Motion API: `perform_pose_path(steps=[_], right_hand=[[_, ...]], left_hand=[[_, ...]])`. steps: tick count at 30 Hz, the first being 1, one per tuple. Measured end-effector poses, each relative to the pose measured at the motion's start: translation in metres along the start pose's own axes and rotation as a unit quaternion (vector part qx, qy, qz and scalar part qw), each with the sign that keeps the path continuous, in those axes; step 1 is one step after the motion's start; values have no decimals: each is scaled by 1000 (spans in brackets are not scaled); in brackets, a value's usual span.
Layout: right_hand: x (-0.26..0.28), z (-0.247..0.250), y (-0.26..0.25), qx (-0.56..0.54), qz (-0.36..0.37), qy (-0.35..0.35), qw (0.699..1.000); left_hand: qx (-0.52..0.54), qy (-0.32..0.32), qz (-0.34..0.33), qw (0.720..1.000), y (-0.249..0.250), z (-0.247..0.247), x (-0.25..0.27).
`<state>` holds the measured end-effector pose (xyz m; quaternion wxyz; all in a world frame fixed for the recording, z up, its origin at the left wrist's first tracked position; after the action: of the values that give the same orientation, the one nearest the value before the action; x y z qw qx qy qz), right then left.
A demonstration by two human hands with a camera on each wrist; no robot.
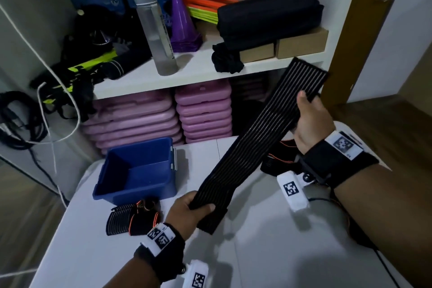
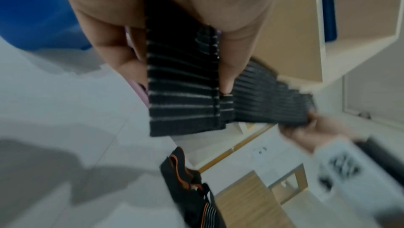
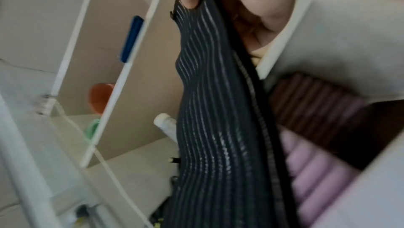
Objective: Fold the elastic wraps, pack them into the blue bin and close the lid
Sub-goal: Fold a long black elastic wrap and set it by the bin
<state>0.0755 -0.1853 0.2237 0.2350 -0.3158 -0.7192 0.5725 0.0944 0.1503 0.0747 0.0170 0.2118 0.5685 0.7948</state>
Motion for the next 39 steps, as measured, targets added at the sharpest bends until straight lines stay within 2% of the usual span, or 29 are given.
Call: perform_pose_path(steps=[2, 4, 6, 9, 12, 15, 16, 17, 19, 20, 22, 24, 27, 32, 34, 36, 39], right_hand=[[6, 18, 26, 76, -27, 17, 997], [18, 30, 48, 181, -30, 2, 983], [33, 37, 75, 331, -34, -43, 942], [64, 42, 120, 512, -62, -152, 843], [100, 38, 160, 604, -87, -284, 739], [125, 39, 171, 721, -115, -327, 600], [128, 33, 168, 743, -96, -328, 576], [134, 19, 159, 727, -65, -338, 594], [148, -21, 133, 590, -19, -385, 709], [157, -42, 118, 509, -2, -411, 756], [171, -75, 96, 395, 10, -451, 800], [180, -94, 89, 330, -4, -476, 815], [180, -105, 84, 290, -22, -482, 827], [176, -102, 88, 269, -79, -483, 830], [172, -102, 87, 265, -70, -463, 843], [163, -101, 83, 262, -42, -419, 869], [154, -100, 82, 226, -50, -364, 902]], left_hand=[[17, 11, -7, 1000, 4, 19, -2], [34, 10, -25, 999, 14, 31, -1], [42, 2, -52, 998, 27, 38, 2], [21, -24, -84, 996, 43, 38, 5], [-39, -61, -116, 991, 56, 30, 10], [-115, -106, -141, 978, 65, 16, 17], [-139, -117, -148, 972, 67, 12, 19], [-162, -126, -152, 967, 68, 8, 20], [-190, -151, -165, 956, 71, -1, 24], [-207, -162, -179, 948, 74, -5, 27], [-245, -171, -219, 929, 82, -10, 33], [-250, -169, -251, 920, 92, -10, 37], [-242, -156, -274, 918, 99, -1, 37], [-158, -101, -232, 954, 100, 31, 30], [-96, -69, -218, 969, 97, 43, 24], [-24, -49, -207, 977, 94, 51, 21], [4, -39, -237, 971, 97, 55, 27]])
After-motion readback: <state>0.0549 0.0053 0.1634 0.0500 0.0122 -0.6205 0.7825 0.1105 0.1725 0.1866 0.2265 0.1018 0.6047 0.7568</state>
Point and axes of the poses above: each hand's wrist, its own x-axis away from the middle knuckle, its own z-axis out of the back of the hand, y = z × x, the point moved 9 cm from there along -x, towards the middle knuckle, and after that the axes turned 1 degree about y, right-handed, at the moved point
